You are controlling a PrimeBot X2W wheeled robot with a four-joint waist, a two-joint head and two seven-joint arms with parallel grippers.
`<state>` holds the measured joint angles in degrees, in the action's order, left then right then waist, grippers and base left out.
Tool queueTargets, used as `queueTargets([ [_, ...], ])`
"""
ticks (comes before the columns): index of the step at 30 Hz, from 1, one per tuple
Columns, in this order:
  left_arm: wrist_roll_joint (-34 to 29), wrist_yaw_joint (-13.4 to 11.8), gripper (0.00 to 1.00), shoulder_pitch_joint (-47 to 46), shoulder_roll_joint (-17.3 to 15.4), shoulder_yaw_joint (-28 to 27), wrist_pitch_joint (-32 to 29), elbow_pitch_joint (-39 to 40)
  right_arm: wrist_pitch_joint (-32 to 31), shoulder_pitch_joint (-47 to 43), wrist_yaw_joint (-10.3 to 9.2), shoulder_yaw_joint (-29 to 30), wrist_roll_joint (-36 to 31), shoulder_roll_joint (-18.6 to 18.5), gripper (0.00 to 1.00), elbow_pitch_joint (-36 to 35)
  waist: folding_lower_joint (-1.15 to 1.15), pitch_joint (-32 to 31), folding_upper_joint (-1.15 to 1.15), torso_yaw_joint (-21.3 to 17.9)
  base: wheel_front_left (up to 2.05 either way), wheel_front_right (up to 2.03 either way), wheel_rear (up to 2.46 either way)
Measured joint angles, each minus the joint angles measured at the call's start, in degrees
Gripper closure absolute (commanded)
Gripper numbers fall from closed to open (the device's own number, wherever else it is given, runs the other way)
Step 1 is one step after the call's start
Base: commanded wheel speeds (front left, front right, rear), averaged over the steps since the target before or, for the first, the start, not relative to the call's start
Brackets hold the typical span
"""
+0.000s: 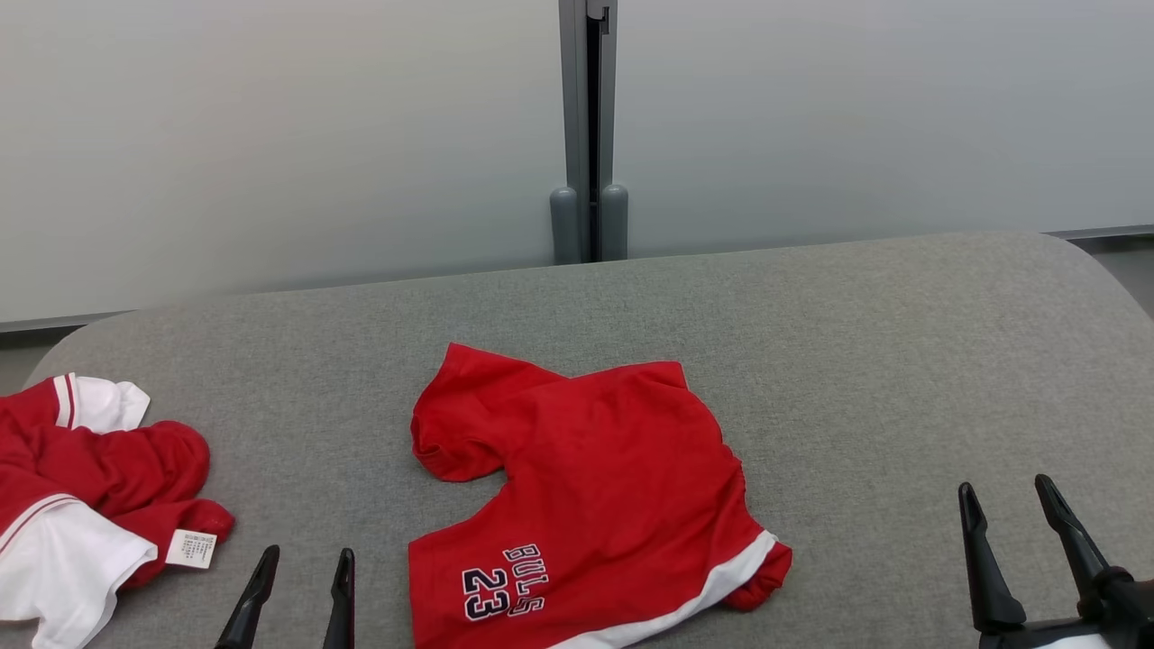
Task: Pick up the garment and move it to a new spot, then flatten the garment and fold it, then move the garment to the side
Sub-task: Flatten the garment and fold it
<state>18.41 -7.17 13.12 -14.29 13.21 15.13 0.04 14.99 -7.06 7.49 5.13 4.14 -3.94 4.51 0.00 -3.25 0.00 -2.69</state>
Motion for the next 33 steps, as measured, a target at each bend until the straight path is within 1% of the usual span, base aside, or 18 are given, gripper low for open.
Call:
queueTargets([
  [4, -1.5, 6.9, 0.0, 0.3, 2.8, -4.0, 0.0, -2.2, 0.0, -0.1, 0.0, 0.3, -0.3, 0.5, 0.0, 0.7, 0.0, -0.2, 0.0, 0.2, 0.0, 0.0, 0.0],
  [7, -2.9, 9.9, 0.0, 0.2, 4.4, -7.3, 0.0, -3.2, 0.0, -0.5, 0.0, 0.5, -0.4, 0.7, 0.0, 1.3, 0.0, -0.4, 0.0, 0.4, 0.0, 0.0, 0.0],
  [10, -4.7, 11.7, 0.0, 0.2, 6.0, -9.6, 0.0, -4.0, 0.0, -0.5, 0.0, 0.5, -0.4, 0.8, 0.0, 1.6, 0.0, -0.5, 0.0, 0.4, 0.0, 0.0, 0.0],
  [14, -6.4, 13.2, 0.0, 0.2, 7.4, -11.9, 0.0, -4.6, 0.0, -0.5, 0.0, 0.4, -0.4, 0.9, 0.0, 1.8, 0.0, -0.5, 0.0, 0.4, 0.0, 0.0, 0.0],
  [19, -7.8, 14.0, 0.0, 0.2, 8.5, -13.7, 0.0, -4.8, 0.0, -0.5, 0.0, 0.3, -0.3, 1.0, 0.0, 1.8, 0.0, -0.4, 0.0, 0.5, 0.0, 0.0, 0.0],
  [23, -8.4, 14.2, 0.0, 0.2, 9.2, -14.3, 0.0, -5.1, 0.0, -0.5, 0.0, 0.2, -0.1, 1.1, 0.0, 1.8, 0.0, -0.2, 0.0, 0.7, 0.0, 0.0, 0.0],
  [33, -9.2, 14.4, 0.0, 0.1, 9.7, -14.7, 0.0, -5.5, 0.0, -0.5, 0.0, -0.2, 0.5, 1.1, 0.0, 1.9, 0.0, 0.0, 0.0, 0.8, 0.0, 0.0, 0.0],
])
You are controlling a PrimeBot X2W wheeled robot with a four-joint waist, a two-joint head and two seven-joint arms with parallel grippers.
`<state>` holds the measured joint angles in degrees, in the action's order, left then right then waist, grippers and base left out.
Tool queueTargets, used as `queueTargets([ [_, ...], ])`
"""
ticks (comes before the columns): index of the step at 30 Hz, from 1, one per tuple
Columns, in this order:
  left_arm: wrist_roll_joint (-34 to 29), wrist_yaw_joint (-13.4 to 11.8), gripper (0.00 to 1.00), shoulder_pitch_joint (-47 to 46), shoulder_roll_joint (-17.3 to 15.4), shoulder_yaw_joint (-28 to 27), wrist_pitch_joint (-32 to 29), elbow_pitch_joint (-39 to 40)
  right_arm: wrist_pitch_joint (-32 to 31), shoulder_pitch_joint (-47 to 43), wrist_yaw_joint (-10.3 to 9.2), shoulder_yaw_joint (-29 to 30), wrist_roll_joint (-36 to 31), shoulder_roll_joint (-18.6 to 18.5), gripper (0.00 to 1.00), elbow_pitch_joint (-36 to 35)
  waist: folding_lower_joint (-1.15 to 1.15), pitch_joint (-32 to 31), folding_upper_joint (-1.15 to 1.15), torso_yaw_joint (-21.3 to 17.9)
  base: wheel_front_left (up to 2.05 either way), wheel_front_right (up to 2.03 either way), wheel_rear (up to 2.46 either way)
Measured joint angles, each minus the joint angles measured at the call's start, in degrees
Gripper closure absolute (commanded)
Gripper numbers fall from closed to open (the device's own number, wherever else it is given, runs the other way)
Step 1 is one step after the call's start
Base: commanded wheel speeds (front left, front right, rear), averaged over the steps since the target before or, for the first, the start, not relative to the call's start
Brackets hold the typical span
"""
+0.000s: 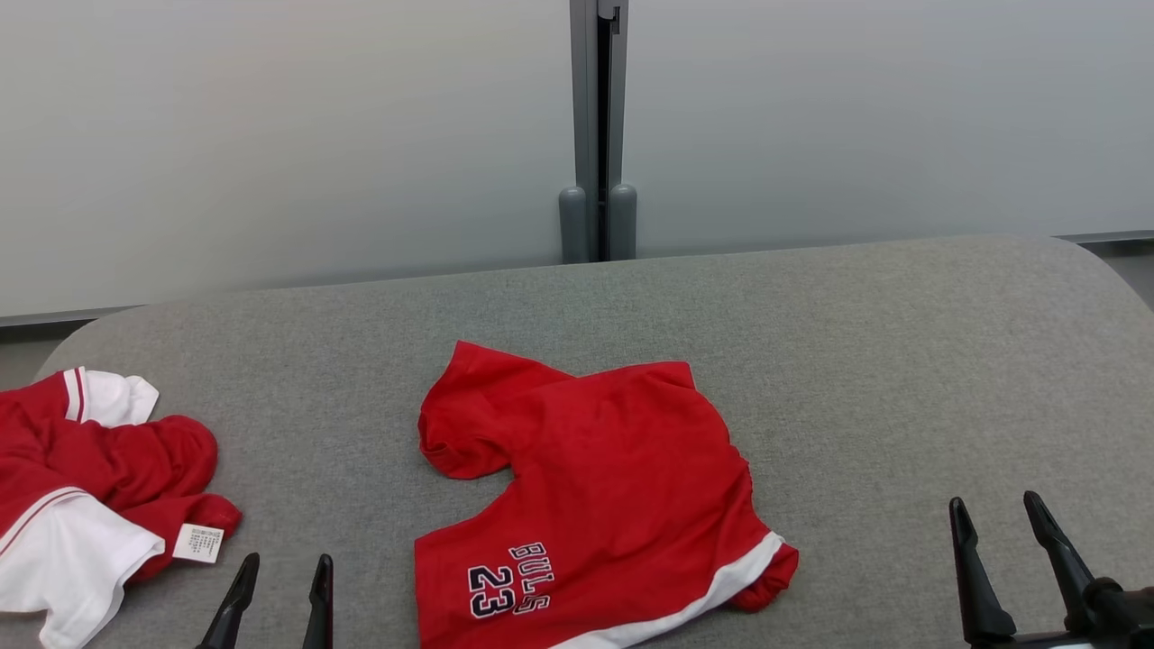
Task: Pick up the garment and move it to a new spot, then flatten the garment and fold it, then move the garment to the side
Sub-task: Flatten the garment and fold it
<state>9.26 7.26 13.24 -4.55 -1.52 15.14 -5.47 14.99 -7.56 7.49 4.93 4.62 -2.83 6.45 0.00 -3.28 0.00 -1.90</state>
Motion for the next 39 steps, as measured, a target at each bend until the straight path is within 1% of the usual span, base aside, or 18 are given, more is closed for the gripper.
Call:
queueTargets([
  [5, -0.9, 0.1, 0.0, 0.0, -0.4, 1.0, 0.0, -0.5, 0.0, 1.5, 0.0, -1.6, 2.5, 0.0, 0.0, -1.0, 0.0, 0.4, 0.0, -0.2, 0.0, 0.0, 0.0],
  [7, -1.2, 0.2, 0.0, 0.2, -0.8, 2.5, 0.0, -2.3, 0.0, 2.8, -0.01, -3.2, 3.8, -0.5, 0.0, -1.1, 0.0, 0.7, 0.0, -0.3, 0.0, 0.0, 0.0],
  [8, -1.2, 0.2, 0.0, 0.4, -0.8, 2.9, -1.2, -3.4, 0.0, 3.4, 0.0, -4.6, 5.1, -1.1, 0.0, 0.0, 0.0, 0.8, 0.0, -0.4, 0.0, 0.0, 0.0],
  [10, -1.1, 0.2, 0.0, 0.7, -1.0, 4.5, -5.4, -3.9, -0.4, 4.3, 0.0, -8.8, 7.7, -3.2, 0.0, 3.8, 0.0, 1.0, 0.0, -0.4, 0.0, 0.0, 0.0],
  [13, -0.5, 0.2, 0.0, 1.4, -1.1, 7.3, -13.1, -1.8, -5.4, 6.9, 0.0, -15.1, 12.7, -6.8, 0.0, 7.6, 0.0, 1.5, 0.0, -0.3, 0.0, 0.0, 0.0],
  [16, 0.9, 0.2, 0.0, 3.4, -1.0, 10.3, -21.0, 0.9, -9.4, 9.7, 0.0, -19.7, 16.0, -9.8, 0.0, 9.8, 0.0, 2.2, 0.0, 0.0, 0.0, 0.0, 0.0],
  [19, 2.9, 0.2, 0.0, 4.8, -0.7, 12.4, -27.0, 4.3, -12.2, 11.7, -0.01, -23.1, 19.5, -10.8, 0.0, 11.5, 0.0, 3.1, 0.0, 0.4, 0.0, 0.0, 0.0],
  [22, 4.2, 0.2, 0.0, 5.3, -0.5, 13.9, -30.9, 7.6, -14.1, 13.6, -0.01, -26.6, 22.6, -12.1, 0.0, 12.5, 0.0, 4.4, 0.0, 0.8, 0.0, 0.0, 0.0],
  [26, 4.6, 0.0, 0.0, 5.3, -0.7, 14.3, -33.6, 9.4, -15.0, 15.9, 0.0, -30.2, 25.5, -13.3, 0.0, 13.5, 0.0, 6.1, 0.0, 1.5, 0.0, 0.0, 0.0],
  [27, 5.1, -0.2, 0.0, 5.3, -0.7, 14.5, -34.6, 9.9, -15.3, 16.7, 0.0, -31.8, 27.3, -13.6, 0.0, 14.0, 0.0, 6.7, 0.0, 1.8, 0.0, 0.0, 0.0],
  [30, 5.2, -0.3, 0.0, 5.4, -0.8, 14.7, -35.7, 10.0, -15.5, 17.1, 0.0, -34.2, 29.3, -14.4, 0.0, 14.3, 0.0, 7.2, 0.0, 2.2, 0.0, 0.0, 0.0],
  [39, 5.6, -0.9, 0.0, 5.2, -0.8, 14.9, -35.7, 8.1, -15.6, 18.3, 0.0, -38.6, 32.0, -16.6, 0.0, 14.7, 0.0, 8.1, 0.0, 2.3, 0.0, 0.0, 0.0],
])
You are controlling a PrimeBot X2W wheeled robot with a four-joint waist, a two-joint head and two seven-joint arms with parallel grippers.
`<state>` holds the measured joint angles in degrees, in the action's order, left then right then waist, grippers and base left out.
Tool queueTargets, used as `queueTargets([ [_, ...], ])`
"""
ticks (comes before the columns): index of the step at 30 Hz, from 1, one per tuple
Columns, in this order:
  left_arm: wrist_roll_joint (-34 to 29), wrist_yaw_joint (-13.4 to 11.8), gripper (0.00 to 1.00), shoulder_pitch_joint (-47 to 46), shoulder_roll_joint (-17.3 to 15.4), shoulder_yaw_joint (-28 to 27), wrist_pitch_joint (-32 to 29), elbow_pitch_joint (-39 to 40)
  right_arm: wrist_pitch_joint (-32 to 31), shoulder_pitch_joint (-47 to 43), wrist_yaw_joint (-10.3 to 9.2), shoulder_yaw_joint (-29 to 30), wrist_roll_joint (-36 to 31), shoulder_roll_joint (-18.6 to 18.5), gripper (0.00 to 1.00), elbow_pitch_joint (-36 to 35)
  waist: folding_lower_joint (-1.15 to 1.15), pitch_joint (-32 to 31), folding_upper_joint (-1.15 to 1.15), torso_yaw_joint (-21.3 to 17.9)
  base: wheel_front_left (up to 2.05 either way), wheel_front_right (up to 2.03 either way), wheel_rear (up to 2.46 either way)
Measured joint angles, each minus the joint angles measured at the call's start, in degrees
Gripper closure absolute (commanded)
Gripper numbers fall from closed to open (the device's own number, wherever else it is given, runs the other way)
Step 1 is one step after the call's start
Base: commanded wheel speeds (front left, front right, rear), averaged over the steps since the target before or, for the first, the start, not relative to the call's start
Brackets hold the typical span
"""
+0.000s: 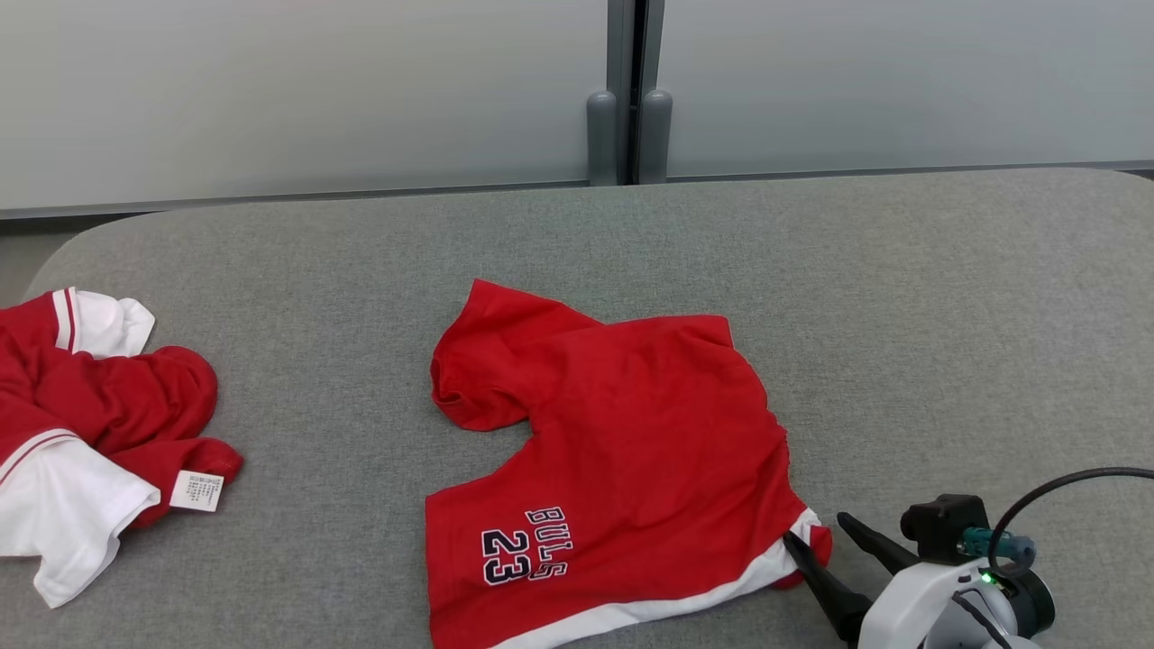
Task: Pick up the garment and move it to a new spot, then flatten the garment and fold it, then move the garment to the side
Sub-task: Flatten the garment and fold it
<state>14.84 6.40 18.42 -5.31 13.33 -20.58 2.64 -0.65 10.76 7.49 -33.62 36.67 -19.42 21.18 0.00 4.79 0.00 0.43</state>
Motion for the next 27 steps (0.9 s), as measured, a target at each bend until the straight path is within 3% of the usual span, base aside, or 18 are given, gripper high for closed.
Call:
queueTargets([
  [8, 0.5, -0.4, 0.0, -2.9, 0.3, 0.2, 1.3, -4.7, 0.2, 2.5, 0.0, -3.7, 1.4, -0.4, 0.0, 0.9, 0.0, 0.9, 0.0, -0.2, 0.0, 0.0, 0.0],
  [10, 0.9, -0.4, 0.0, -3.5, 0.4, 0.3, 1.3, -5.5, 0.4, 3.1, 0.0, -4.2, 1.9, -0.3, 0.17, 1.3, 0.0, 1.0, 0.0, -0.2, 0.0, 0.0, 0.0],
  [11, 0.9, -0.4, 0.0, -3.7, 0.5, 0.3, 1.5, -5.8, 0.6, 3.3, 0.0, -4.4, 2.1, -0.3, 0.2, 1.5, 0.0, 1.0, 0.0, -0.2, 0.0, 0.0, 0.0],
  [20, 1.6, -0.7, 0.0, -4.9, 0.8, 0.6, 3.0, -8.6, 1.5, 4.3, 0.0, -6.1, 3.9, -0.9, 0.22, 3.3, 0.0, 1.1, 0.0, -0.1, 0.0, 0.0, 0.0],
  [23, 1.9, -0.7, 0.0, -5.1, 0.8, 0.6, 3.5, -9.1, 1.5, 4.5, 0.0, -6.6, 4.5, -1.1, 0.44, 3.8, 0.0, 1.1, 0.0, 0.0, 0.0, 0.0, 0.0],
  [27, 2.5, -0.7, 0.0, -5.4, 0.8, 0.8, 3.7, -9.5, 1.7, 4.8, 0.0, -7.4, 5.3, -1.3, 0.51, 4.0, 0.0, 1.1, 0.0, -0.1, 0.0, 0.0, 0.0],
])
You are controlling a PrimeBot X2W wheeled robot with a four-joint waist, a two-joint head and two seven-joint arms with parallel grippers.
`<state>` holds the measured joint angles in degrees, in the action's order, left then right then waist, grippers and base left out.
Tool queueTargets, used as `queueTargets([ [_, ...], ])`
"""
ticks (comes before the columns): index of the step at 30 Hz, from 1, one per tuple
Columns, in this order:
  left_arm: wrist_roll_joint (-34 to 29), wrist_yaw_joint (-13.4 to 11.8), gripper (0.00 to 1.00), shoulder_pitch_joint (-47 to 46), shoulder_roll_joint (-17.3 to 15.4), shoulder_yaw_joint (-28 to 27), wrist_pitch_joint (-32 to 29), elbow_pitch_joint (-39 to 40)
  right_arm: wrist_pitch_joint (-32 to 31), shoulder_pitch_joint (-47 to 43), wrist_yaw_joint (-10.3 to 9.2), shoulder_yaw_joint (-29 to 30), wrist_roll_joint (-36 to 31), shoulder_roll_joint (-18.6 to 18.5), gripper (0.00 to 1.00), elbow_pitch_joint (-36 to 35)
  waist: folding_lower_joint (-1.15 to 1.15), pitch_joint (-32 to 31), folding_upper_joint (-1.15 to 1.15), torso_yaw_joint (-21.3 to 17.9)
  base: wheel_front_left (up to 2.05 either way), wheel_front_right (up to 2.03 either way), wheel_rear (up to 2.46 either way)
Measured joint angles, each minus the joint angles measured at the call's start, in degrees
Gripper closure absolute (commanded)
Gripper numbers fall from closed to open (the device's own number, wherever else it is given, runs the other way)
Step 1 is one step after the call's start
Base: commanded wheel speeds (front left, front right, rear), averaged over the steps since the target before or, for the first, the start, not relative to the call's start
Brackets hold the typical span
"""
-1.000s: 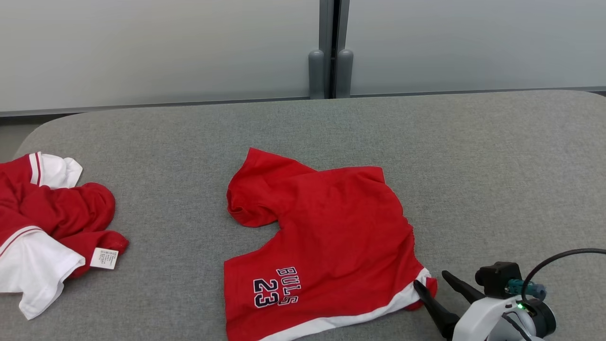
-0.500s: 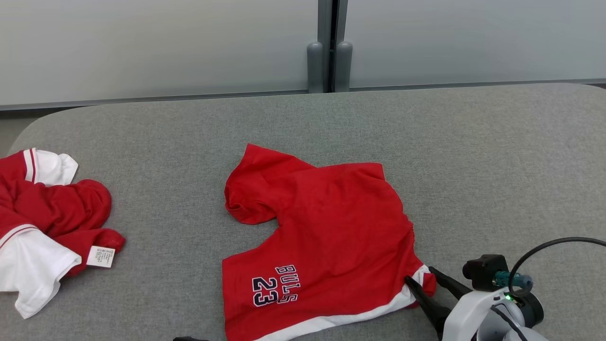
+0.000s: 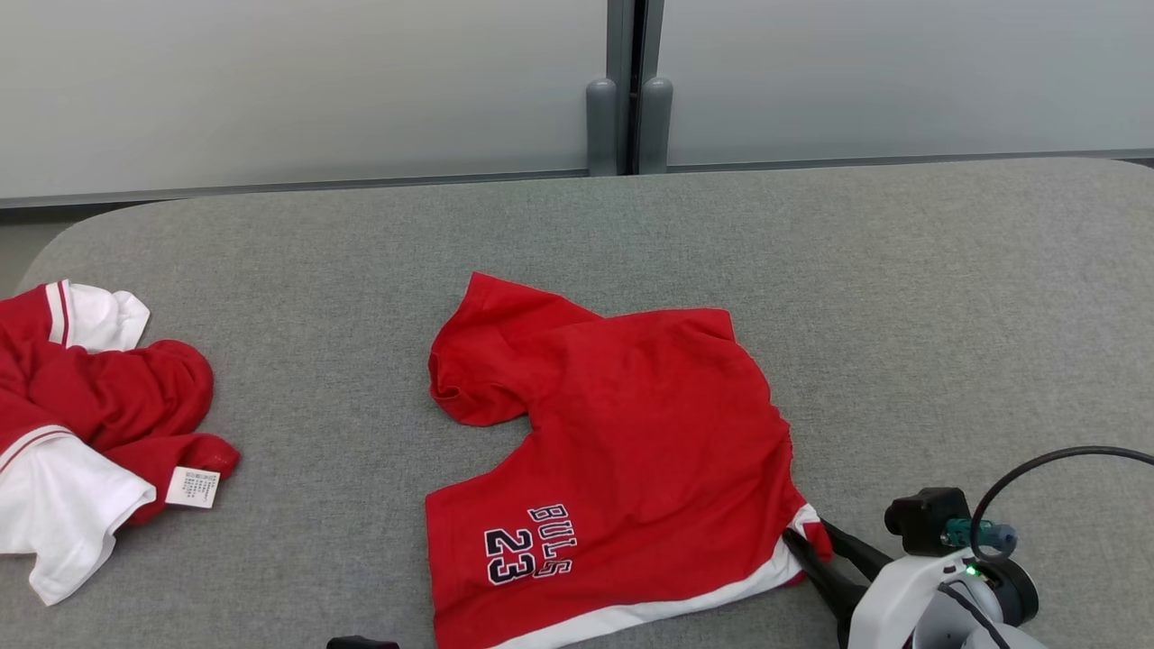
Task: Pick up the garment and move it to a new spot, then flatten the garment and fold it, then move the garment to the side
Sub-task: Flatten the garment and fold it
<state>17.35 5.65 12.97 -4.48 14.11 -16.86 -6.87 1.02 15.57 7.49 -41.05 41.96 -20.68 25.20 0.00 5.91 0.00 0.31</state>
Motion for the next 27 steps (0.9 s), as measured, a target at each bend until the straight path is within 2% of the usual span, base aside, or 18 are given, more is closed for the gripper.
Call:
queueTargets([
  [1, 0.3, 0.0, 0.04, 0.0, 0.0, 0.1, 0.0, 0.0, 0.0, 0.1, 0.0, -0.1, 0.1, -0.1, 0.52, 0.1, 0.0, 0.0, 0.0, 0.0, 0.0, 0.0, 0.0],
  [2, 0.5, 0.0, 0.14, 0.0, 0.0, 0.2, 0.0, -0.1, 0.0, 0.2, 0.0, -0.2, 0.2, -0.2, 0.53, 0.2, 0.0, 0.0, 0.0, -0.1, 0.0, 0.0, 0.0],
  [3, 0.5, 0.0, 0.14, 0.0, 0.0, 0.3, 0.0, 0.0, 0.0, 0.2, 0.0, -0.3, 0.4, -0.3, 0.55, 0.2, 0.0, 0.0, 0.0, -0.1, 0.0, 0.0, 0.0],
  [4, 0.7, 0.0, 0.5, -0.1, 0.0, 0.4, 0.0, 0.0, 0.0, 0.3, -0.01, -0.4, 0.5, -0.3, 0.57, 0.3, 0.0, 0.1, 0.0, -0.1, 0.0, 0.0, 0.0],
  [5, 0.9, 0.0, 0.5, -0.2, -0.2, 0.4, -0.1, -0.1, 0.0, 0.3, 0.0, -0.5, 0.6, -0.4, 0.6, 0.4, 0.0, 0.1, 0.0, -0.1, 0.0, 0.0, 0.0],
  [6, 0.9, 0.1, 0.61, -0.3, -0.3, 0.6, -0.3, -0.2, 0.0, 0.4, 0.0, -0.6, 0.7, -0.4, 0.67, 0.4, 0.0, 0.2, 0.0, -0.2, 0.0, 0.0, 0.0],
  [8, 1.4, 0.4, 1.0, -0.5, -0.3, 1.3, -0.6, -0.5, 0.0, 0.5, 0.0, -1.0, 1.0, -0.4, 0.87, 0.6, 0.0, 0.2, 0.0, -0.2, 0.0, 0.0, 0.0],
  [9, 1.9, 0.4, 1.0, -0.5, -0.3, 1.5, -0.7, -0.6, 0.0, 0.6, 0.0, -1.2, 1.1, -0.5, 1.0, 0.8, 0.0, 0.1, 0.0, -0.2, 0.0, 0.0, 0.0],
  [14, 3.5, 0.9, 1.0, -0.6, -0.6, 2.3, -0.4, -1.0, 0.6, 1.0, 0.0, -1.8, 1.3, -1.0, 1.0, 0.4, 0.0, -0.4, 0.0, -0.4, 0.0, 0.0, 0.0],
  [17, 4.9, 0.9, 1.0, -0.2, -0.6, 2.4, -0.5, 1.0, 1.5, 0.8, 0.0, -0.3, 1.4, -2.8, 1.0, -2.0, 0.0, -1.0, 0.0, -0.5, 0.0, 0.0, 0.0],
  [22, 9.4, 1.2, 1.0, 2.3, -0.6, 0.8, -1.3, 11.7, 2.0, -2.1, 0.0, 6.1, 2.4, -7.0, 1.0, -13.2, 0.0, -1.5, 0.0, -1.5, 0.0, 0.0, 0.0],
  [27, 12.4, 0.5, 1.0, 4.1, -0.8, -0.7, -2.9, 25.6, -1.4, -7.8, 0.0, 15.5, 0.9, -10.9, 1.0, -27.1, 0.0, -1.4, 0.0, -3.4, 0.0, 0.0, 0.0],
])
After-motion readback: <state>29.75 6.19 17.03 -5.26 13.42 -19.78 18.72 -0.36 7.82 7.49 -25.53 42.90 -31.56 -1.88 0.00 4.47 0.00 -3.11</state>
